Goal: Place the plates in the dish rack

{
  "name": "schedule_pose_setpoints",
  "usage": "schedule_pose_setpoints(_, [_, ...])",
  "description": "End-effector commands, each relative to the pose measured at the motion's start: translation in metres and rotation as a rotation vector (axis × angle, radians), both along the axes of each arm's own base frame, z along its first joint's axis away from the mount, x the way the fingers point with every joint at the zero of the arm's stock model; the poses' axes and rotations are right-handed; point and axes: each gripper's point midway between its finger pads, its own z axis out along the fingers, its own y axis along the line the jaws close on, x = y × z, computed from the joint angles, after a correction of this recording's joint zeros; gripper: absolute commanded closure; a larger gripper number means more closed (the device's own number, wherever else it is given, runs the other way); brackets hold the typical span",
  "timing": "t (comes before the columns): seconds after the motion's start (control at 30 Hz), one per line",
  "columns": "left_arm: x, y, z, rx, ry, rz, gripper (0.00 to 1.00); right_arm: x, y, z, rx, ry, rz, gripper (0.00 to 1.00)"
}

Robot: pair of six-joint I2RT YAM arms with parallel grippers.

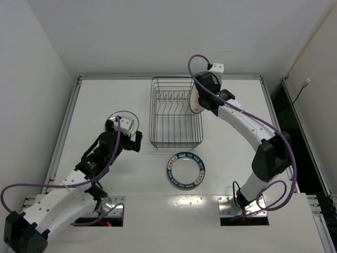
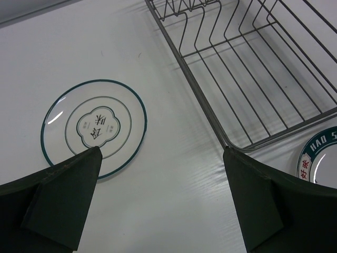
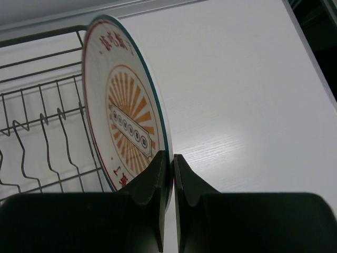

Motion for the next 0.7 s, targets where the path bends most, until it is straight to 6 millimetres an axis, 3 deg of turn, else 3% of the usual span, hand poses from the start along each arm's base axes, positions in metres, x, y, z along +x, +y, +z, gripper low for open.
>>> schedule_pose_setpoints(0.0, [0.003, -0.007, 0.019, -0.042, -0.052, -0.017, 0.0, 0.015, 0.005, 0.043, -0.057, -0.123, -0.044, 1.0])
schedule_pose_setpoints(0.07, [0.004, -0.006, 0.019, -0.04, -0.053, -0.008, 0.0, 0.016, 0.013, 0.034, -0.103, -0.104, -0.04, 1.0])
schedule_pose_setpoints(0.4, [0.004, -0.006, 0.016, -0.035, -0.046, -0.008, 0.0, 0.028, 0.061, 0.035, -0.35, -0.089, 0.044, 1.0])
schedule_pose_setpoints(0.53, [0.004, -0.006, 0.016, -0.035, -0.046, -0.008, 0.0, 0.04, 0.072, 0.017, -0.402, -0.018, 0.091, 1.0])
schedule_pose_setpoints(0.67, [0.004, -0.006, 0.016, -0.035, -0.046, -0.008, 0.0, 0.037, 0.079, -0.001, -0.386, 0.041, 0.148, 1.0])
